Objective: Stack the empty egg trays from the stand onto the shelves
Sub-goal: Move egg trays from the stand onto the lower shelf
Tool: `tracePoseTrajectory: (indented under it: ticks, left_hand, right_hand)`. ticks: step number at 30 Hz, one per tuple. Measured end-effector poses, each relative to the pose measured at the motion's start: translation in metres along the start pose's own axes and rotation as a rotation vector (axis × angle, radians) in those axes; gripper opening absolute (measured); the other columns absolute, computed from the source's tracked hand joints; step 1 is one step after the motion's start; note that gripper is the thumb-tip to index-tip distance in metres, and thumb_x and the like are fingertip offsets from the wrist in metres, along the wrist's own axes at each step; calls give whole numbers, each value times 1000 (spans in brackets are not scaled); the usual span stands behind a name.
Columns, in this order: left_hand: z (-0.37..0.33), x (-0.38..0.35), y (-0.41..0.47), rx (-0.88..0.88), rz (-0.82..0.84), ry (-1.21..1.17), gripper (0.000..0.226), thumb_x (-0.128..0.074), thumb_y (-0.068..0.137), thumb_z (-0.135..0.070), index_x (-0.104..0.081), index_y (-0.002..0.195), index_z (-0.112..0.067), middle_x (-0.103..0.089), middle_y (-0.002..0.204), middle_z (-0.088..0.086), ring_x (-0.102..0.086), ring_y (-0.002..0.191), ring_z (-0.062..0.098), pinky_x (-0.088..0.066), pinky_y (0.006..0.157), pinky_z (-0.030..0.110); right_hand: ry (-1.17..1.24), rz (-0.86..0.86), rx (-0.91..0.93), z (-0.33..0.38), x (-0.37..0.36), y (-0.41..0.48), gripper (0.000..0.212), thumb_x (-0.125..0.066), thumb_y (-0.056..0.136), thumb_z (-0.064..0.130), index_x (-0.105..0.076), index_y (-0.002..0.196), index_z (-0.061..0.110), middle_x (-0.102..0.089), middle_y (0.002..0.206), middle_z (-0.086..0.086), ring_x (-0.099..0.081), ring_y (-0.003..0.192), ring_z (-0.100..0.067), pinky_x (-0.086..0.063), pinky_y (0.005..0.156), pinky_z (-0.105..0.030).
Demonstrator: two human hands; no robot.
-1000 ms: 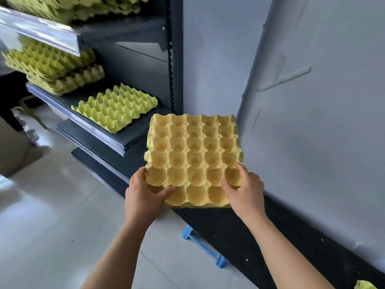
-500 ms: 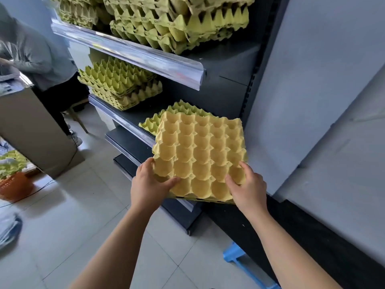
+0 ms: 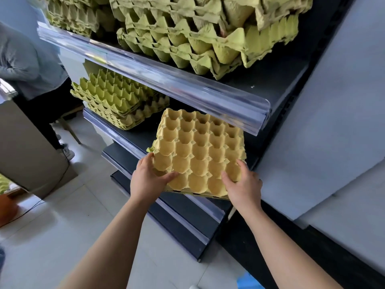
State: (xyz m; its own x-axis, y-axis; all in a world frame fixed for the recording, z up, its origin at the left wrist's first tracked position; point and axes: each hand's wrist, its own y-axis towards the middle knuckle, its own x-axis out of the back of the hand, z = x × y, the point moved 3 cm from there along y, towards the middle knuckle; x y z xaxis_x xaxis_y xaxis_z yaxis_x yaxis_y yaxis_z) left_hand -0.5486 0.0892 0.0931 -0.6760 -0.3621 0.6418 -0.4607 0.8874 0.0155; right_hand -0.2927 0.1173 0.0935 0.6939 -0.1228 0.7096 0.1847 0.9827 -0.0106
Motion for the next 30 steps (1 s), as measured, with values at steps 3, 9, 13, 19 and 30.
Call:
tracePoseTrajectory:
  ticks: [3,9,13,19,30]
  left_hand:
    - [11,-2,31,3,31,-23,96,-82,61,-57,-39,142,-30,-49,137,-8,-54,116,17,-49,94,42]
    - [30,1,105,-50,150,-32,93,-77,52,-70,-44,133,-38,-55,128,-15,-63,100,9,-54,84,38]
    - [44,4,159,-84,283,-29,85,-77,50,-74,-48,123,-42,-59,119,-18,-66,94,7,-54,82,36]
    - [57,6,215,-111,462,-5,106,-69,40,-83,-39,132,-38,-66,116,-6,-64,105,11,-51,91,45]
    - [90,-30,275,-106,632,-61,99,-77,41,-79,-42,125,-39,-66,117,-4,-66,104,18,-53,91,47]
  right_hand:
    - [-43,-25,-21,12,-16,15,62,-55,83,58,-36,138,38,-45,130,-11,-37,117,-28,-44,82,-43]
    - [-100,-25,-76,41,-54,39,66,-55,82,62,-34,140,37,-41,133,-13,-38,117,-27,-42,81,-39]
    - [-89,-74,-157,62,-81,43,67,-58,81,59,-35,140,36,-40,135,-12,-36,122,-29,-43,87,-40]
    - [-47,-183,-263,88,-118,40,63,-60,82,53,-42,137,30,-45,132,-12,-35,122,-32,-39,96,-43]
    - [-160,-231,-343,87,-158,56,60,-57,80,60,-48,130,27,-48,126,-16,-38,116,-33,-37,96,-44]
